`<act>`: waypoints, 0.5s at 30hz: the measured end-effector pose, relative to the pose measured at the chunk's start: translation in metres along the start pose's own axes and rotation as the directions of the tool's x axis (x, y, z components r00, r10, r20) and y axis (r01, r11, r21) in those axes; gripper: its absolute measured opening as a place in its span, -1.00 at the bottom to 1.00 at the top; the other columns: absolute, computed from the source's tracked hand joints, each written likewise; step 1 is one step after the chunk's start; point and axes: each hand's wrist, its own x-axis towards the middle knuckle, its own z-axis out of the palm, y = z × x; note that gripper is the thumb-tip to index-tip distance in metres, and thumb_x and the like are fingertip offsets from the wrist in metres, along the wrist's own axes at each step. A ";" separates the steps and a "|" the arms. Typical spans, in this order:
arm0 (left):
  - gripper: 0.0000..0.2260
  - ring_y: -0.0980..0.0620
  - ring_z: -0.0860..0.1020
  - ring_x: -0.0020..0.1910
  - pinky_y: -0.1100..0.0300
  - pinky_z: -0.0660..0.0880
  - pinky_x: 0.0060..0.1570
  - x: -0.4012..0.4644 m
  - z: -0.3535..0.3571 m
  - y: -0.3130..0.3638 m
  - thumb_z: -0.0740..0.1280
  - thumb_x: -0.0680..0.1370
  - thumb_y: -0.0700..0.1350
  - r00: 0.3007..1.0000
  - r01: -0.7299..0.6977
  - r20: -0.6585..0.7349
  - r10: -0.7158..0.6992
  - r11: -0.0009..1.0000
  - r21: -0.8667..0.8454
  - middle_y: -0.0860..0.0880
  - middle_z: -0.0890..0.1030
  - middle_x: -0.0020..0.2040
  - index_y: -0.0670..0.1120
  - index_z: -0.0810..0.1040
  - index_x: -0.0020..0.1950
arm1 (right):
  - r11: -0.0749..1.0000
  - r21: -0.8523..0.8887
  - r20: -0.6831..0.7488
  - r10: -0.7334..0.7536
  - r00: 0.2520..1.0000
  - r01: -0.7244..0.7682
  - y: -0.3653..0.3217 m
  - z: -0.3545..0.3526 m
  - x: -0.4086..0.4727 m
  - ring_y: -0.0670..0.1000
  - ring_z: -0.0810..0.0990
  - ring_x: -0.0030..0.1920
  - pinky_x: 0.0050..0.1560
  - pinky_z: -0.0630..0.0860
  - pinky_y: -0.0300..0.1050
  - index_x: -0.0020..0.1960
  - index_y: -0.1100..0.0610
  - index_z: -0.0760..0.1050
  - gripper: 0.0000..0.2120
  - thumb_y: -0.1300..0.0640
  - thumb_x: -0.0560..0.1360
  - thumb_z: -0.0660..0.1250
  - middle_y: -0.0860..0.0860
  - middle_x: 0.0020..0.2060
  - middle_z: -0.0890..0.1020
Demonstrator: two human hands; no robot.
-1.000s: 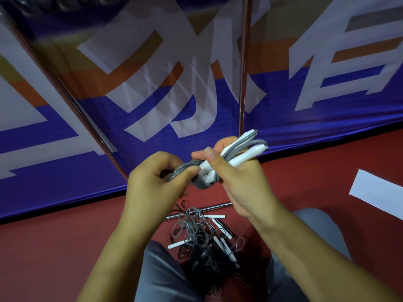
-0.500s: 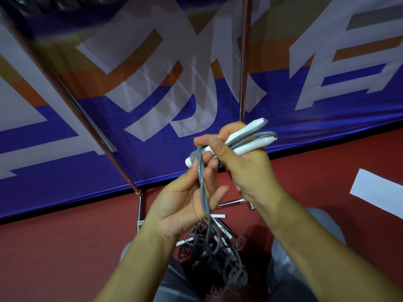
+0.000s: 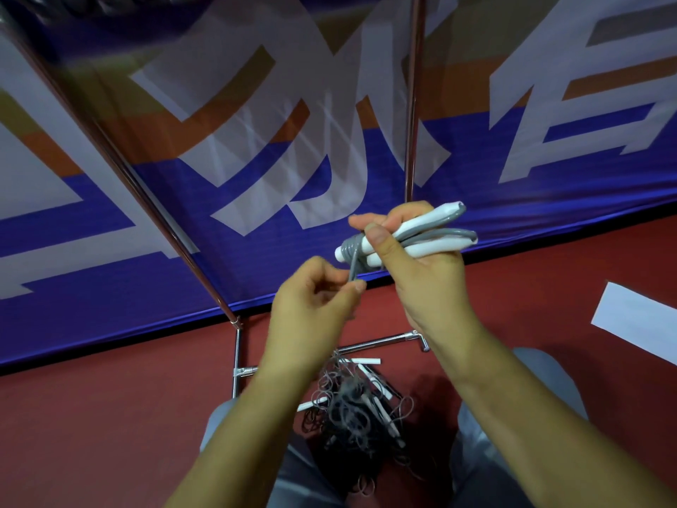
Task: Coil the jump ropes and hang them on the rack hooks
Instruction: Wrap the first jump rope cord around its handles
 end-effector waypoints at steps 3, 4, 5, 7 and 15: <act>-0.85 0.07 0.43 -0.31 0.23 0.39 -0.34 -0.001 0.011 -0.011 0.36 0.49 -0.24 0.884 -0.349 -0.095 0.458 0.782 0.517 -0.03 0.50 -0.32 -0.15 0.45 -0.26 | 1.000 -0.029 -0.059 -0.007 0.998 0.005 0.000 0.006 0.000 0.04 0.68 -0.07 -0.04 0.57 -0.09 -0.23 -0.11 0.47 -0.74 0.24 0.49 0.38 -0.04 -0.17 0.68; -0.87 0.05 0.38 -0.31 0.16 0.35 -0.35 0.001 0.014 -0.015 0.34 0.47 -0.25 0.844 -0.390 -0.089 0.529 0.718 0.577 -0.06 0.47 -0.33 -0.18 0.45 -0.26 | 1.000 -0.024 -0.096 -0.010 0.995 0.007 -0.001 0.008 0.000 0.04 0.68 -0.08 -0.06 0.56 -0.12 -0.26 -0.13 0.49 -0.73 0.21 0.47 0.39 -0.04 -0.20 0.67; -0.88 0.04 0.35 -0.32 0.14 0.32 -0.36 0.003 0.017 -0.018 0.34 0.45 -0.27 0.817 -0.413 -0.085 0.571 0.681 0.604 -0.08 0.45 -0.33 -0.20 0.45 -0.27 | 1.000 -0.008 -0.141 -0.007 0.990 0.006 -0.001 0.011 0.001 0.05 0.68 -0.09 -0.09 0.55 -0.15 -0.28 -0.12 0.49 -0.76 0.17 0.45 0.42 0.01 -0.22 0.67; -0.87 0.06 0.39 -0.32 0.21 0.34 -0.38 0.001 0.020 -0.014 0.35 0.46 -0.27 0.844 -0.389 -0.127 0.522 0.756 0.526 -0.08 0.48 -0.33 -0.19 0.47 -0.27 | 0.999 0.035 -0.197 0.010 0.980 -0.004 -0.004 0.014 0.002 0.12 0.66 -0.12 -0.12 0.56 -0.12 -0.31 -0.09 0.49 -0.84 0.05 0.37 0.45 0.22 -0.19 0.64; -0.80 0.13 0.48 -0.47 0.37 0.41 -0.53 0.006 0.006 0.002 0.44 0.38 -0.10 0.784 0.612 0.527 -0.327 0.269 -0.744 -0.14 0.63 -0.26 -0.22 0.61 -0.14 | 0.999 0.047 -0.137 0.016 0.990 -0.010 -0.011 0.012 0.004 0.21 0.66 -0.14 -0.12 0.59 0.09 -0.26 -0.06 0.46 -0.85 0.02 0.38 0.43 0.32 -0.12 0.63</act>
